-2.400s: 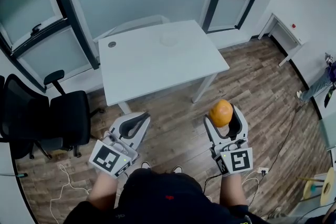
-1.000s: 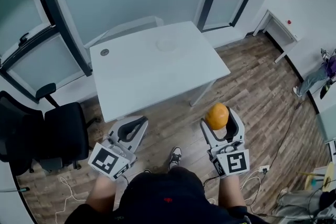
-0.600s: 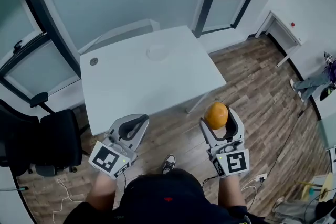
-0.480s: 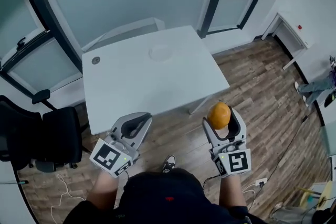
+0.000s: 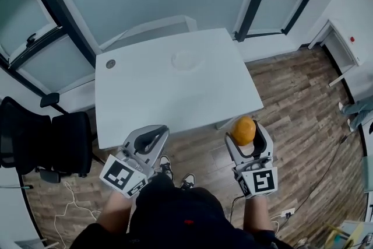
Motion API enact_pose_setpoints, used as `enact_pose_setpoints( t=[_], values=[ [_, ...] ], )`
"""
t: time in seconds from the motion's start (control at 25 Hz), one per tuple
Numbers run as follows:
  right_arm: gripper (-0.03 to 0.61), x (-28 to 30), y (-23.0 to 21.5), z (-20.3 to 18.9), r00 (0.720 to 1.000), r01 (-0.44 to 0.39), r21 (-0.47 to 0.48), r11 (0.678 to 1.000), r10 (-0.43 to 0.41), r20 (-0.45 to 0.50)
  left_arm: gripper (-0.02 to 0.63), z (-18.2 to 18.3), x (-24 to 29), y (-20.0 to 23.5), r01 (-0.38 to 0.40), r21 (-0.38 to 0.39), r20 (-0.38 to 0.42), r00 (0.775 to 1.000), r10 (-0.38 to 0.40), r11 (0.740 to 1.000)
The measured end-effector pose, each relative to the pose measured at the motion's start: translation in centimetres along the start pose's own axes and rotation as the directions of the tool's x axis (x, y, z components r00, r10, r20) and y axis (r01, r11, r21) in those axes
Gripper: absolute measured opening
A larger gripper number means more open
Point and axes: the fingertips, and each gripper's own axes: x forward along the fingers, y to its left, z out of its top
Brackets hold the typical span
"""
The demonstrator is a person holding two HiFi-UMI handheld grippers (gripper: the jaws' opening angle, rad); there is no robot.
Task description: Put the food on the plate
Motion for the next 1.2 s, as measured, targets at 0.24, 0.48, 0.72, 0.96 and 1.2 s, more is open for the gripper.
enact_pose_setpoints(
  t=[0.24, 0.48, 0.72, 0.96, 1.2],
  values=[
    [0.362, 3.6, -1.5, -1.1, 0.999, 0.025, -0.027, 0.999, -0.025, -0.028, 0.034, -1.2, 3.4, 3.9, 0.018, 0.003, -0.006, 1.000, -0.018, 1.000],
    [0.362, 8.9, -3.8, -0.8, 0.998, 0.044, -0.053, 0.998, -0.046, -0.039, 0.034, 0.1, 7.4, 9.3, 0.029, 0.015, 0.014, 0.999, -0.030, 0.999],
    [0.362, 19.0, -3.0, -0.3, 0.998, 0.000, -0.066, 0.998, -0.004, -0.061, 0.035, 0.3, 9.9, 18.0, 0.017, 0.014, -0.002, 1.000, -0.017, 1.000],
    [0.362, 29.0, -0.2, -1.3, 0.992, -0.072, -0.079, 0.994, 0.063, -0.110, 0.035, -1.8, 10.3, 26.5, -0.020, -0.058, -0.008, 1.000, 0.019, 0.998],
    [0.362, 37.6, 0.4, -4.1, 0.986, -0.077, -0.077, 0.994, 0.064, -0.152, 0.034, -4.3, 9.8, 31.3, -0.035, -0.127, -0.026, 0.999, 0.032, 0.991]
  ],
)
